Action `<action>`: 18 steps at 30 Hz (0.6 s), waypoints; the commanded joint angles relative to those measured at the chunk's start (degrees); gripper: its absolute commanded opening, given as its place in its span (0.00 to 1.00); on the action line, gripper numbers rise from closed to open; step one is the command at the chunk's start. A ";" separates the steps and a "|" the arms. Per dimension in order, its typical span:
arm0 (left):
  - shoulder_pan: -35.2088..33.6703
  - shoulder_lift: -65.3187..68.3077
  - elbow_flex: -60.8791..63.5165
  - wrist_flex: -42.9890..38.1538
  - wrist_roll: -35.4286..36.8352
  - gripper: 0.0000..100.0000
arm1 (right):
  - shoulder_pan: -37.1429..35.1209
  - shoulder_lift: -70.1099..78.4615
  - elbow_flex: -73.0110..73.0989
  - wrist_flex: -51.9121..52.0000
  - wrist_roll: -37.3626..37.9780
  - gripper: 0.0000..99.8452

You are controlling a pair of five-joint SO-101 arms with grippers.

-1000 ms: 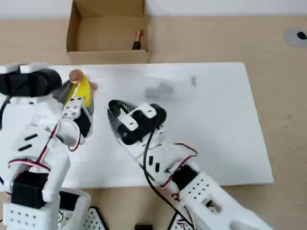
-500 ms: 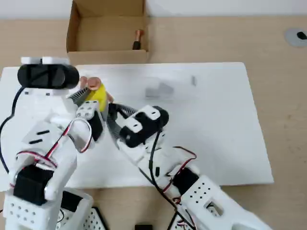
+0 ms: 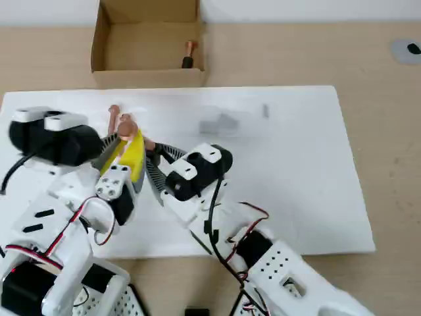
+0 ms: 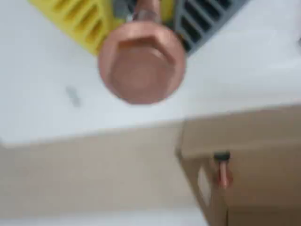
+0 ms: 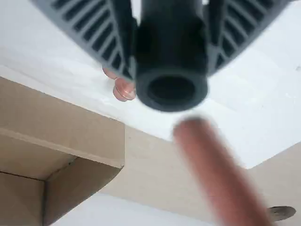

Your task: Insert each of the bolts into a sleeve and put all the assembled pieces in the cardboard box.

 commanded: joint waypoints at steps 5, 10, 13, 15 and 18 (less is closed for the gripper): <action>0.79 -0.31 -4.04 2.90 -1.23 0.01 | -0.92 -1.63 -0.31 0.18 -0.35 0.01; 0.79 -0.31 -4.04 2.29 -1.23 0.01 | -1.19 -1.63 -0.31 0.18 -0.35 0.01; 0.79 -0.31 -3.96 0.26 -1.23 0.01 | -1.19 -1.63 -0.31 0.18 -0.35 0.01; 0.79 -0.22 -3.78 -0.88 -1.23 0.01 | -1.19 -1.63 -0.31 0.18 -0.35 0.01; 0.79 -0.22 -1.14 -3.16 -1.23 0.01 | -1.27 -1.80 -0.66 2.02 -0.35 0.01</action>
